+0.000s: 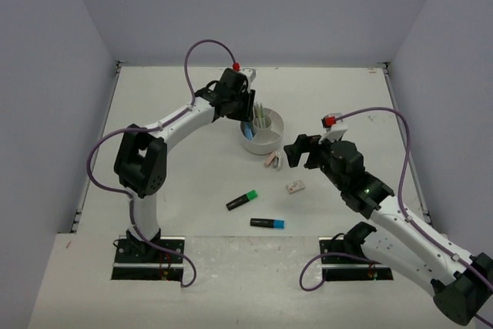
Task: Sort the stationery into containers
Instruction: Place the stationery in the storage box, then pick up the stationery from the center of the board.
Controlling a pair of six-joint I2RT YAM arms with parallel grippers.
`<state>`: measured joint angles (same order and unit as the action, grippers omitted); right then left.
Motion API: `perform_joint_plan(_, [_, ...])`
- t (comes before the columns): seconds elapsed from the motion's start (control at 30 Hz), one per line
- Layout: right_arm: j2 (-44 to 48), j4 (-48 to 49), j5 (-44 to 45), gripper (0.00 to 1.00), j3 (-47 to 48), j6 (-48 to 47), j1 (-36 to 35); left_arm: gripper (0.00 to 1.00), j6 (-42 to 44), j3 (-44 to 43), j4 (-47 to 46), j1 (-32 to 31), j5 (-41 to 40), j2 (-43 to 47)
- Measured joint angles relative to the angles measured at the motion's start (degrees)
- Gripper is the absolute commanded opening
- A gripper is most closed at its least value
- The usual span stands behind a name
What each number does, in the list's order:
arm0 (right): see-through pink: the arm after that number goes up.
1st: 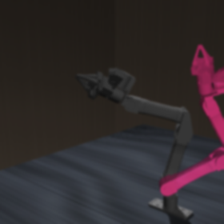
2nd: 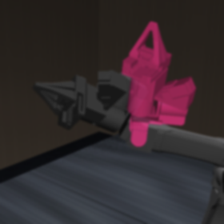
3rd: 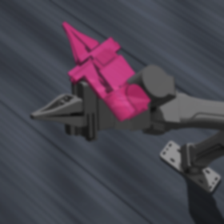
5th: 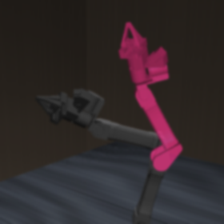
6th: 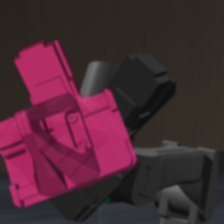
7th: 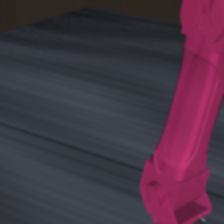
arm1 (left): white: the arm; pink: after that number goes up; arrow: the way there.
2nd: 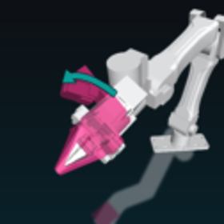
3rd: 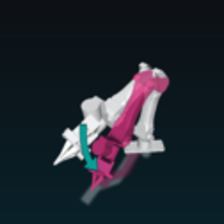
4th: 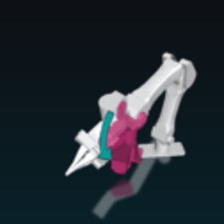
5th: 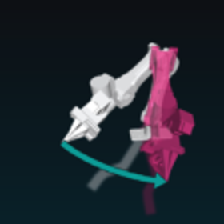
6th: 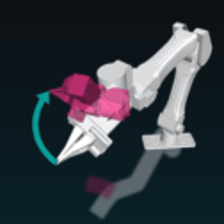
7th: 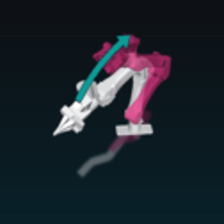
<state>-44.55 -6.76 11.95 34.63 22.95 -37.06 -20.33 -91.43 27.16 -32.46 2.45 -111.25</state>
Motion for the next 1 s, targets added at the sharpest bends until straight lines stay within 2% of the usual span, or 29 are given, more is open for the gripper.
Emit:
perform_joint_plan(0.07, [-0.94,-0.15,-0.07,0.99,0.0,0.15,0.0,0.5,-0.23,1.24,0.2,0.16,-0.22,1.16])
perform_joint_plan(0.23, [-3.58,-4.48,0.47,0.99,1.25,1.84,0.0,0.73,-1.1,4.05,0.22,0.21,-2.06,7.15])
perform_joint_plan(0.3, [-5.52,-8.07,0.78,0.99,3.06,4.02,0.0,0.99,-1.77,6.92,-1.04,0.21,-3.36,11.92])
perform_joint_plan(0.43, [-10.69,-15.19,2.04,0.95,7.32,9.79,0.0,1.0,-3.11,16.19,-3.45,0.21,-5.75,26.54])
perform_joint_plan(0.63, [-16.25,-24.21,4.01,0.92,7.84,17.74,-0.64,1.0,-4.12,27.82,-6.44,0.21,-8.96,45.52])
perform_joint_plan(1.0, [-25.49,-28.99,12.91,0.92,6.9,39.81,-6.19,1.0,-3.67,40.19,-1.87,0.21,-10.54,61.11])
